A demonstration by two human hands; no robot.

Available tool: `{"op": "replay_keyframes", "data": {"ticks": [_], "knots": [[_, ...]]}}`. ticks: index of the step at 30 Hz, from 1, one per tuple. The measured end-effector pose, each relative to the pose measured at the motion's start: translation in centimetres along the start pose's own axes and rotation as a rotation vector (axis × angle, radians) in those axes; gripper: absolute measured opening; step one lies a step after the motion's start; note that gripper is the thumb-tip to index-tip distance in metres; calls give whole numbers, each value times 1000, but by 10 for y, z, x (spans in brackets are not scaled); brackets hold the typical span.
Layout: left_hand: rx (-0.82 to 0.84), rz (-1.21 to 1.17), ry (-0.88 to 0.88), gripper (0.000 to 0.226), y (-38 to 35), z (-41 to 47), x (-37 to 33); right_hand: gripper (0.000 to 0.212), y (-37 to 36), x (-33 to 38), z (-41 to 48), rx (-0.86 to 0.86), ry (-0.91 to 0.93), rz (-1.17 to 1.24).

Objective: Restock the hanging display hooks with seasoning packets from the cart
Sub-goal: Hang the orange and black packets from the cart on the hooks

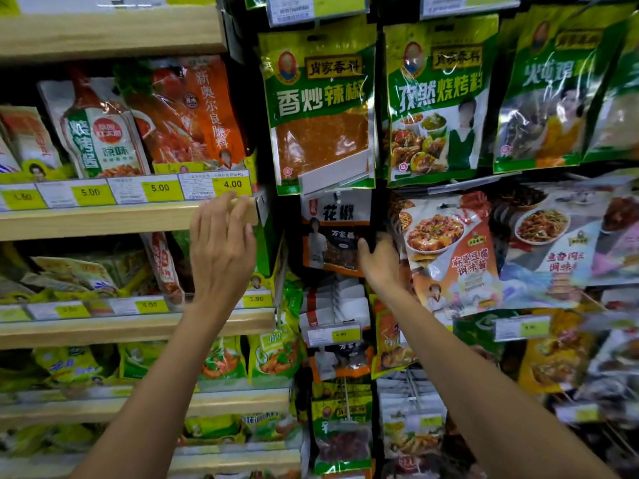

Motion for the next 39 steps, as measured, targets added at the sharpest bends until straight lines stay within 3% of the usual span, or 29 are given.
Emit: {"op": "replay_keyframes", "data": {"ticks": [6,13,18,25,29,33,36,39], "knots": [[71,-252,28,26,-1,-36,-80,33,55,-23,-60,49,49,159],[684,-776,505,25,-26,-155,-239,27,194,-169,-129,-102,-190,54],[1068,-999,840,25,-9,-242,-381,23,320,-280,-202,-260,-428,3],[1455,-1065,1021,24,47,-330,-569,27,487,-393,-305,-412,-709,-141],[1608,-1116,971,22,70,-352,-652,21,559,-437,-336,-493,-844,-166],[1707,-1163,758,25,67,-351,-725,16,614,-464,-344,-591,-916,-161],[1705,-1196,549,15,49,-344,-776,14,646,-486,-341,-664,-971,-154],[1689,-1229,455,15,22,-340,-827,14,676,-514,-329,-732,-1011,-160]]}}
Point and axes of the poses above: each hand's wrist, its own z-axis towards the middle knuckle, its own y-axis out of the back of the hand, x = y × z, the point moved 10 cm from there along z, towards the middle knuckle, and after that the axes turned 11 degrees about -x, right-handed, at the moved point
